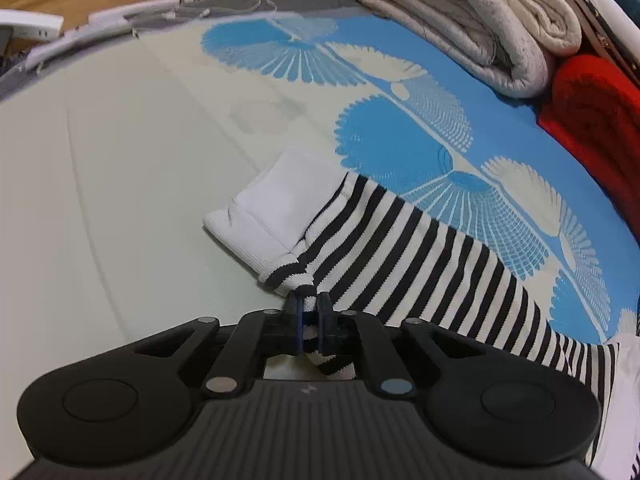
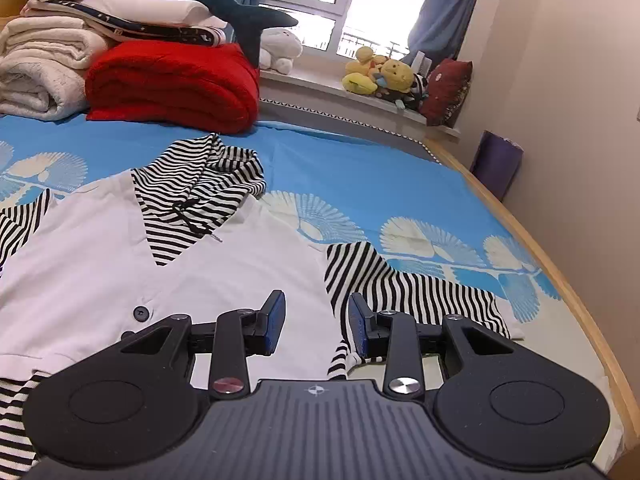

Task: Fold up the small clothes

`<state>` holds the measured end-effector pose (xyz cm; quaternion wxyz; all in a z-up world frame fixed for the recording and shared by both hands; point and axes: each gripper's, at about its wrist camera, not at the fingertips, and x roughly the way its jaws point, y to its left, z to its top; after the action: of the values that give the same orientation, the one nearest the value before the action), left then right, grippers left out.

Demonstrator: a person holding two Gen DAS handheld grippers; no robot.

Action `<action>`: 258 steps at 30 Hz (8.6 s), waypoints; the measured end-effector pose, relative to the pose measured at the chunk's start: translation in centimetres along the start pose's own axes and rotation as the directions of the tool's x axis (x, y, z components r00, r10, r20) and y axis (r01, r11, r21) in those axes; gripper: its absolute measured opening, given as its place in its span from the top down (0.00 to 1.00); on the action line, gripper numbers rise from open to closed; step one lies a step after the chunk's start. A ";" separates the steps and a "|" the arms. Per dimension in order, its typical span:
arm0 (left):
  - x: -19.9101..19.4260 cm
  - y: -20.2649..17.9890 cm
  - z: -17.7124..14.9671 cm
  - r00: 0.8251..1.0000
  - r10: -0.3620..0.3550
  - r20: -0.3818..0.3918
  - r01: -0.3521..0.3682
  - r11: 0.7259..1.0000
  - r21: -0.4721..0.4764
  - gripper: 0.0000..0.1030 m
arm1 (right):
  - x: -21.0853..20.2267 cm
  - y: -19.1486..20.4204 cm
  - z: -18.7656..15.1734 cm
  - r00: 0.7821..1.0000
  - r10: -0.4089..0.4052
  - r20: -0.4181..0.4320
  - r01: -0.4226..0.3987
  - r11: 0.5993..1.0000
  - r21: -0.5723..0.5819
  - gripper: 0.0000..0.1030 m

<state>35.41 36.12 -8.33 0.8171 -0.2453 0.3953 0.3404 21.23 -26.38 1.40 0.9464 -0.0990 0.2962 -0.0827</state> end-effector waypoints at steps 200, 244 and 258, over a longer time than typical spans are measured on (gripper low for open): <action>-13.7 -25.3 -9.9 0.852 -0.340 -0.399 0.500 0.754 0.426 0.70 | 12.8 -2.7 9.4 0.918 0.233 0.321 -0.358 0.834 0.419 0.99; -11.7 -29.4 -16.3 0.906 -0.243 -0.347 0.415 0.674 0.612 0.97 | 18.4 -3.3 4.8 0.850 0.416 -0.323 -0.084 0.712 0.697 0.45; -11.6 -27.2 -14.1 0.906 -0.252 -0.341 0.408 0.738 0.537 0.90 | 21.5 -5.3 -2.1 0.763 0.412 -0.499 0.240 0.536 0.809 0.45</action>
<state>43.83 4.88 -3.33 0.8441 -0.0822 0.5296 0.0138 36.91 -36.39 -10.70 0.7152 0.4170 0.5270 -0.1921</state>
